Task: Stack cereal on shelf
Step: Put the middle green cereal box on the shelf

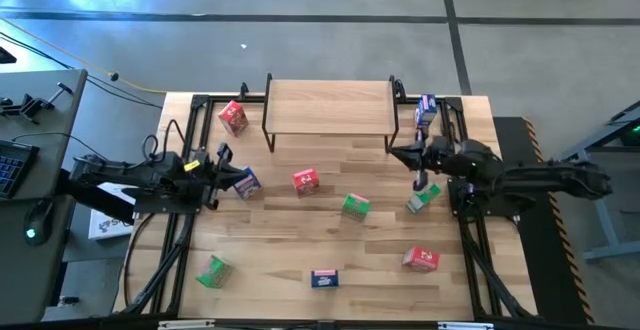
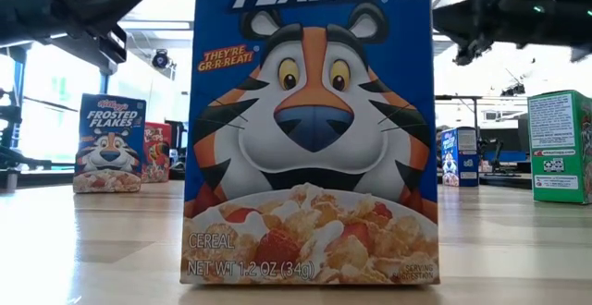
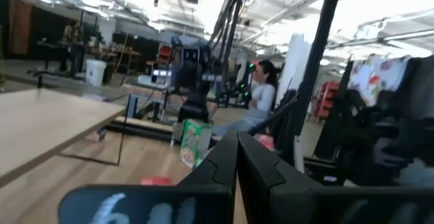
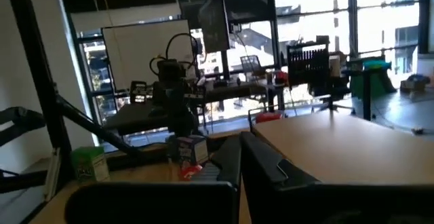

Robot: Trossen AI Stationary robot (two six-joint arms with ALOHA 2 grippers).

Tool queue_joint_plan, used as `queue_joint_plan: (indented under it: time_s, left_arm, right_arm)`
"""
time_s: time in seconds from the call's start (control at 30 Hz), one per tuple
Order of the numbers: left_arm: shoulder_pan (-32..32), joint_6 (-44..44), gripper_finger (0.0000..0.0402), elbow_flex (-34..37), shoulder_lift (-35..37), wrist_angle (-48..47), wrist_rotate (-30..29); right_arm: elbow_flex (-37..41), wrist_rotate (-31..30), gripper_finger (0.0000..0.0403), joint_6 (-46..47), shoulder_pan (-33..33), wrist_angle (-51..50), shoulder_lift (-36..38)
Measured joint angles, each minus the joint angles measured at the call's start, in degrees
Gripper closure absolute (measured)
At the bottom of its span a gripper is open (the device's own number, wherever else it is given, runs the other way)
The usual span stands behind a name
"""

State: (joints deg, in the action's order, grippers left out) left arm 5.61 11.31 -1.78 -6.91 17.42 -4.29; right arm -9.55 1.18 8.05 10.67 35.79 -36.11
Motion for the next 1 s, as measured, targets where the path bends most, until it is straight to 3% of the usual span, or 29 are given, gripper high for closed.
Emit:
queue_joint_plan:
  time_s: [0.27,0.5,0.7,0.87,1.0]
  left_arm:
    - [0.0,-4.66,0.0401,0.0,-3.75,0.4,-4.05]
    - [-0.02,-5.0,0.0401,0.0,-5.08,0.37,-8.89]
    - [0.0,-4.09,0.0395,0.0,-5.49,0.29,-11.33]
    - [-0.02,-4.07,0.039,0.0,-5.49,-1.44,-11.34]
    - [0.0,-3.91,0.0389,0.0,-5.47,-2.61,-11.49]
  right_arm:
    - [-17.59,4.91,0.0402,2.55,-2.23,-19.37,-15.3]
    - [-38.41,5.41,0.0382,10.24,-7.44,-48.78,-28.92]
    - [-56.32,5.03,0.0274,16.56,-14.1,-71.42,-43.19]
    - [-69.76,-0.36,0.0168,20.32,-18.58,-86.17,-53.72]
    - [-77.41,-4.13,0.0123,22.0,-20.01,-95.16,-60.85]
